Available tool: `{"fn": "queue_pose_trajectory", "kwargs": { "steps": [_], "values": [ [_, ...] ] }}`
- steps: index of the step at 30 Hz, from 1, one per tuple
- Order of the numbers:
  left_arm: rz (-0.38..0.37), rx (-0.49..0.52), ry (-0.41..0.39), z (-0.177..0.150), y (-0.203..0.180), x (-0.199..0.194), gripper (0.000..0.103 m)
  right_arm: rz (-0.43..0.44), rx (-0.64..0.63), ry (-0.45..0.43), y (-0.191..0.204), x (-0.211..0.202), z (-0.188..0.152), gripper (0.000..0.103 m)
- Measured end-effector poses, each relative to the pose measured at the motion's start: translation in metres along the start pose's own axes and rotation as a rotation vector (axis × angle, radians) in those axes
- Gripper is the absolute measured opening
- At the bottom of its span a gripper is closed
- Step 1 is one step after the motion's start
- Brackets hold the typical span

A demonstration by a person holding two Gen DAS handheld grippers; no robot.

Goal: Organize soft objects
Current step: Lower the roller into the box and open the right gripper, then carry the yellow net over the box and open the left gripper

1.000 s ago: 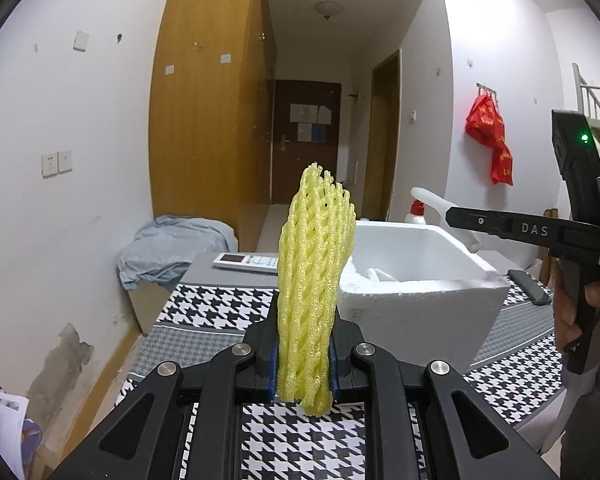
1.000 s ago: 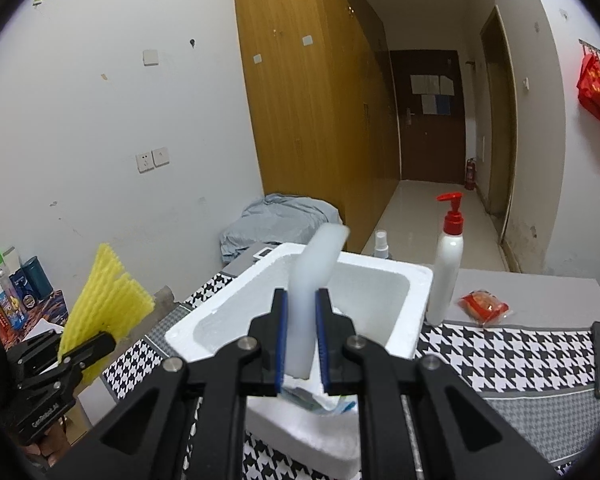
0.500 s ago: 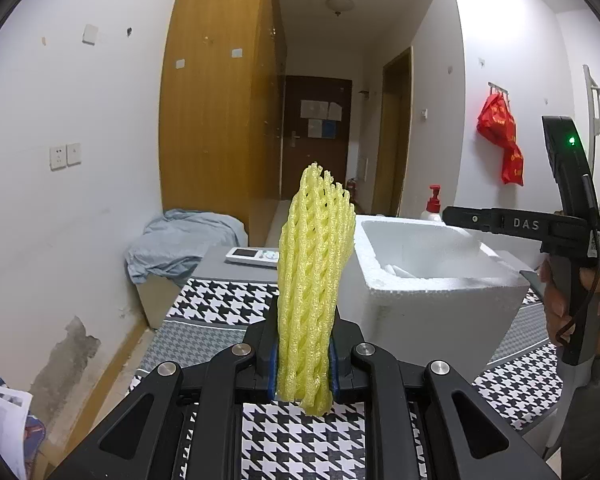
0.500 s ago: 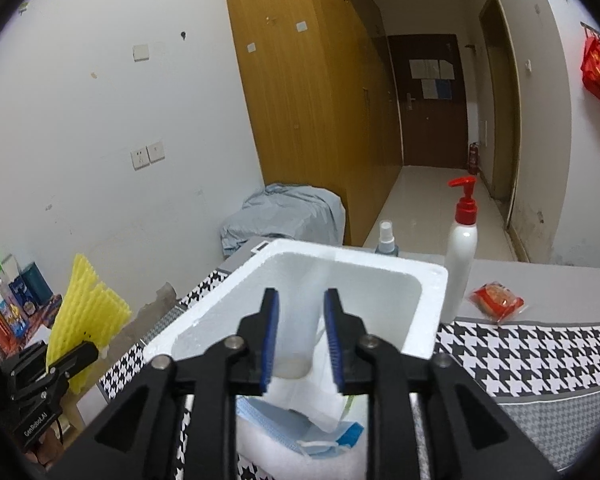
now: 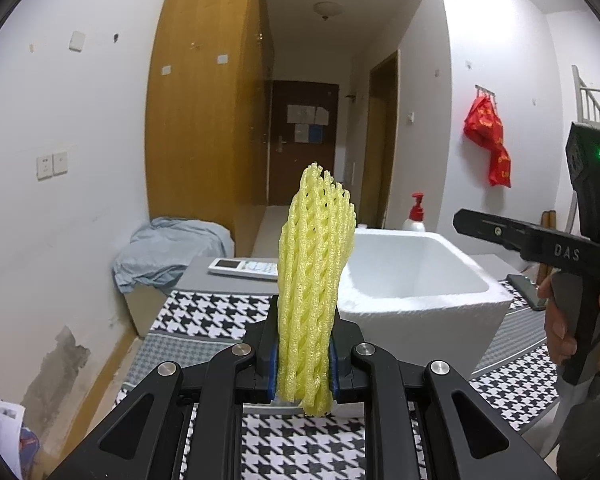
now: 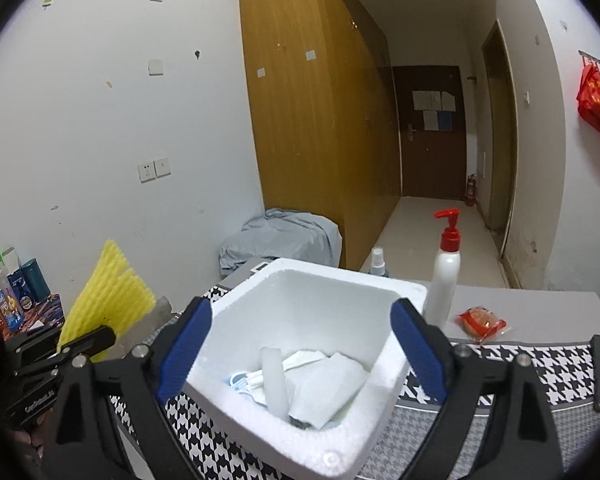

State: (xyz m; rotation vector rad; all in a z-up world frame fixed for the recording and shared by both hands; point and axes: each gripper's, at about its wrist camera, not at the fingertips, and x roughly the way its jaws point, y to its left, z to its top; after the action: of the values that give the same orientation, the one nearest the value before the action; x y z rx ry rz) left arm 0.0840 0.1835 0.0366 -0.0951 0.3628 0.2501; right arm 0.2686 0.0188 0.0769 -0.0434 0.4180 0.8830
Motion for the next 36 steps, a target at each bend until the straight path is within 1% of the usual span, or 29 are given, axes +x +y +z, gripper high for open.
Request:
{"fn": "queue_pose_trajectory", "kwargs": {
  "steps": [3,10,12,16,23,25,31,36],
  "values": [
    [-0.019,0.010,0.000,0.006,-0.004,0.003,0.019,-0.012,-0.006,-0.013,-0.001,-0.007,-0.002,0.095],
    [-0.096,0.007,0.018,0.017,-0.007,0.012,0.019,-0.021,-0.014,-0.024,-0.002,-0.021,-0.005,0.095],
    [-0.106,0.018,0.017,0.020,-0.010,0.014,0.019,-0.025,-0.016,-0.032,-0.001,-0.025,-0.006,0.095],
    [-0.127,0.035,0.016,0.026,-0.016,0.018,0.019,-0.034,-0.007,-0.046,-0.002,-0.032,-0.009,0.102],
    [-0.157,0.060,0.029,0.035,-0.027,0.034,0.019,-0.057,0.000,-0.057,-0.002,-0.045,-0.019,0.102],
    [-0.156,0.079,0.027,0.038,-0.033,0.038,0.019,-0.077,-0.005,-0.064,-0.002,-0.050,-0.021,0.102],
    [-0.195,0.091,0.060,0.041,-0.041,0.055,0.019,-0.114,0.008,-0.071,-0.008,-0.063,-0.031,0.102],
    [-0.211,0.096,0.079,0.045,-0.049,0.068,0.019,-0.153,0.011,-0.065,-0.013,-0.069,-0.042,0.102]
  ]
}}
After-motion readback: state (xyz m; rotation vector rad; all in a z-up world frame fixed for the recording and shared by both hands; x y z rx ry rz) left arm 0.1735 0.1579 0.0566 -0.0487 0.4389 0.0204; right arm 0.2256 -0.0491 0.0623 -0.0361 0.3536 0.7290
